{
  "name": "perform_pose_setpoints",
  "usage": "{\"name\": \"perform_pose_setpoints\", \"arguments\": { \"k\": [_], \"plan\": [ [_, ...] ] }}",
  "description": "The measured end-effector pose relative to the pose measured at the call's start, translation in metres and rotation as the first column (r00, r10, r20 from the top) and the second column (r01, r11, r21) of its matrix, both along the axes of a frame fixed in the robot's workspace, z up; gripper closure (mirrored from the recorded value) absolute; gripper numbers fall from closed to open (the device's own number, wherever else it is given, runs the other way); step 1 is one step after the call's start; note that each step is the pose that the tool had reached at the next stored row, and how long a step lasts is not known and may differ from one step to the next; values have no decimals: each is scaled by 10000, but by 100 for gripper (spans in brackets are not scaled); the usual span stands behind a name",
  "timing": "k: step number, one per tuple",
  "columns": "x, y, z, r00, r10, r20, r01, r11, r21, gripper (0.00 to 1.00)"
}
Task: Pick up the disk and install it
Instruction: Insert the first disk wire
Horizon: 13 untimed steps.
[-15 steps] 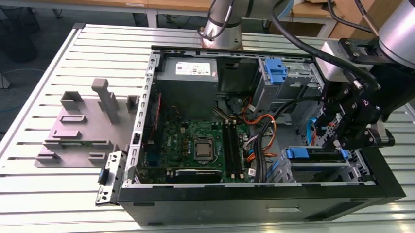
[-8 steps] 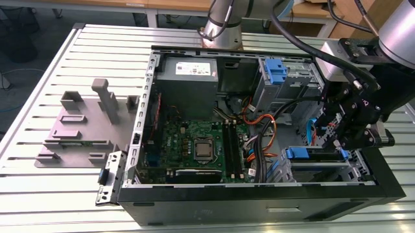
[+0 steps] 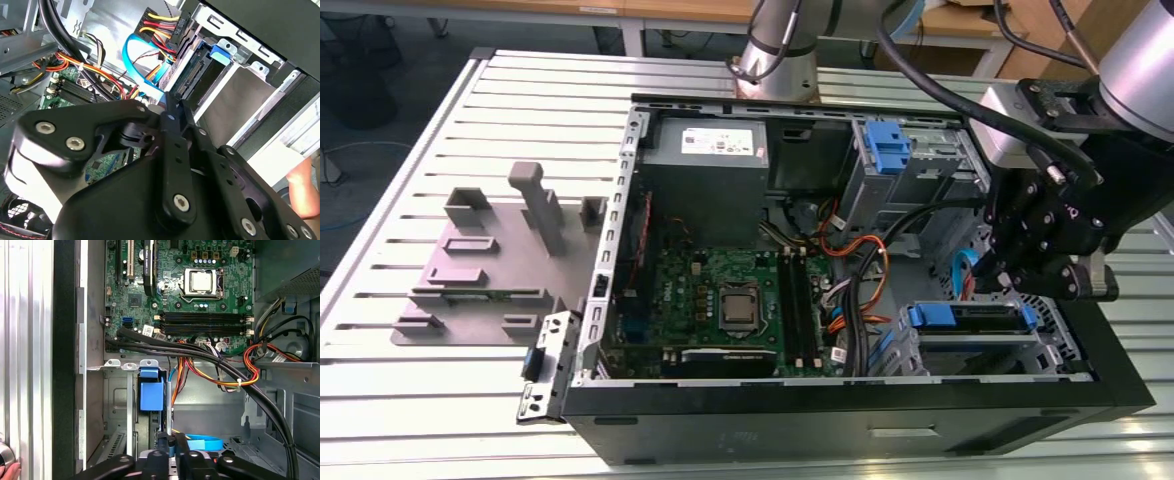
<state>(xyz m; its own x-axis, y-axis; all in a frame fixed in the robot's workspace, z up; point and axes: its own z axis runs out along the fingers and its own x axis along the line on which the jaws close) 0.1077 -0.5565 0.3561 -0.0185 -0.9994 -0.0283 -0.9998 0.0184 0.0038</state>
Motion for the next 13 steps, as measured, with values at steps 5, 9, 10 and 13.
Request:
{"name": "perform_pose_setpoints", "arguments": {
  "k": [5, 9, 10, 13],
  "plan": [
    [0, 0, 0, 10000, 0, 0, 0, 10000, 0, 84],
    [0, 0, -1, 10000, 0, 0, 0, 10000, 0, 84],
    [0, 0, -2, 10000, 0, 0, 0, 10000, 0, 84],
    [0, -4, -32, 10000, 0, 0, 0, 10000, 1, 84]
  ]
}}
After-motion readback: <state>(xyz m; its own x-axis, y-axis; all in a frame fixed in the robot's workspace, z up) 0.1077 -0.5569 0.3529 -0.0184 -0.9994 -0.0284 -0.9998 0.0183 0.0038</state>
